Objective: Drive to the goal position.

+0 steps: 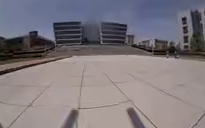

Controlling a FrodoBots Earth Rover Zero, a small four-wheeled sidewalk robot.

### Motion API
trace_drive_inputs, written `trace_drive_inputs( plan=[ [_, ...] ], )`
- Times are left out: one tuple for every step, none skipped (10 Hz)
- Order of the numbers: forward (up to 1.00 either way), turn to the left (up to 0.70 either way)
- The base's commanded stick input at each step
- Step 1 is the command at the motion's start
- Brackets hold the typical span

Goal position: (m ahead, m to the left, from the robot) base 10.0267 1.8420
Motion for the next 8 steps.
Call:
trace_drive_inputs(
  plan=[
    [0.70, 0.00],
    [0.70, 0.00],
    [0.70, 0.00],
    [0.70, 0.00],
    [0.70, 0.00],
    [0.70, 0.00],
    [0.70, 0.00],
    [0.70, 0.00]
  ],
)
